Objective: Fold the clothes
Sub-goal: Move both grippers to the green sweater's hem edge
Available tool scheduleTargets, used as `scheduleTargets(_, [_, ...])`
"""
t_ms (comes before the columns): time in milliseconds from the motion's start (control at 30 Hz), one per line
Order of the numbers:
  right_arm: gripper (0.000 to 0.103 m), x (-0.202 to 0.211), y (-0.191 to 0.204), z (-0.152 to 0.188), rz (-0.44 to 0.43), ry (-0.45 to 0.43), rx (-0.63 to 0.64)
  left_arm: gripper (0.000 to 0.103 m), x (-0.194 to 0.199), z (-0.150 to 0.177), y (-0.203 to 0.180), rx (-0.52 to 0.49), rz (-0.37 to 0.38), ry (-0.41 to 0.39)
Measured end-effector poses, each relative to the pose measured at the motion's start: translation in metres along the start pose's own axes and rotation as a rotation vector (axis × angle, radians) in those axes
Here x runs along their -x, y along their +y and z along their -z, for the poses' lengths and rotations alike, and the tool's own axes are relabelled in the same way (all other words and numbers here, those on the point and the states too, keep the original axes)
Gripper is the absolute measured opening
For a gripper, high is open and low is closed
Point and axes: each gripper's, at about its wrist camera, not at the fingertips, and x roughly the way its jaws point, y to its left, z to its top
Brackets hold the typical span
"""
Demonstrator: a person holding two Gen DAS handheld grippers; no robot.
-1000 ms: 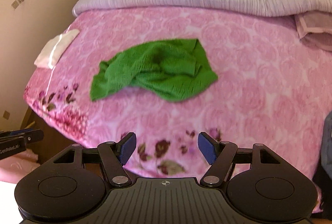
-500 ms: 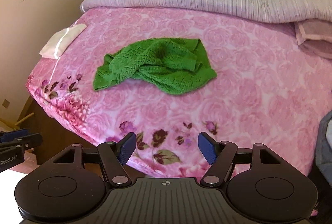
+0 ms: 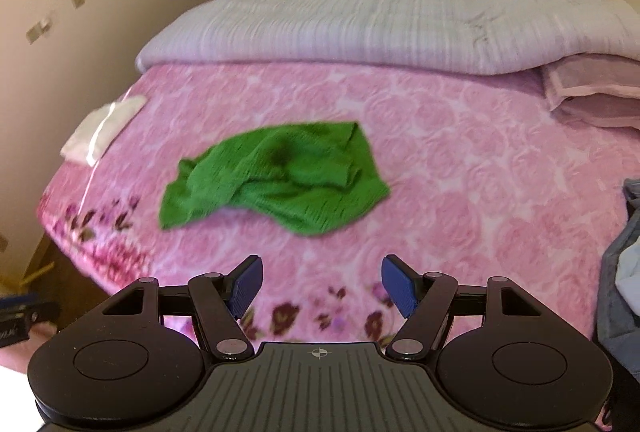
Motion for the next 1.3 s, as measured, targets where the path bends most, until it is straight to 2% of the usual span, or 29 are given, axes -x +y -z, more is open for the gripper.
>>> scheduleTargets(133, [0.069, -0.01, -0.005, -0.014, 0.032, -0.036, -0.02, 0.035, -0.02, -0.013, 0.018, 0.031, 0.003, 0.002])
scheduleTargets(300, [0.069, -0.028, -0.001, -0.033, 0.069, -0.055, -0.003, 0.035, -0.054, -0.046, 0.042, 0.054, 0.056, 0.022])
scheduleTargets(467, [0.069, -0.068, 0.017, -0.05, 0.115, 0.007, -0.057, 0.035, -0.094, -0.085, 0.065, 0.024, 0.092, 0.045])
scheduleTargets(800, [0.069, -0.139, 0.056, -0.062, 0.235, 0.141, -0.214, 0.035, -0.193, -0.156, 0.122, -0.035, 0.151, 0.191])
scheduleTargets(1000, [0.069, -0.178, 0.064, -0.047, 0.274, 0.209, -0.294, 0.035, -0.262, -0.164, 0.148, -0.026, 0.176, 0.281])
scheduleTargets(1200, [0.068, -0.216, 0.033, -0.03, 0.29, 0.232, -0.426, 0.035, -0.323, -0.154, 0.161, 0.052, 0.162, 0.358])
scheduleTargets(1300, [0.062, -0.231, 0.013, -0.021, 0.287, 0.224, -0.5, 0.035, -0.344, -0.147, 0.163, 0.11, 0.163, 0.365])
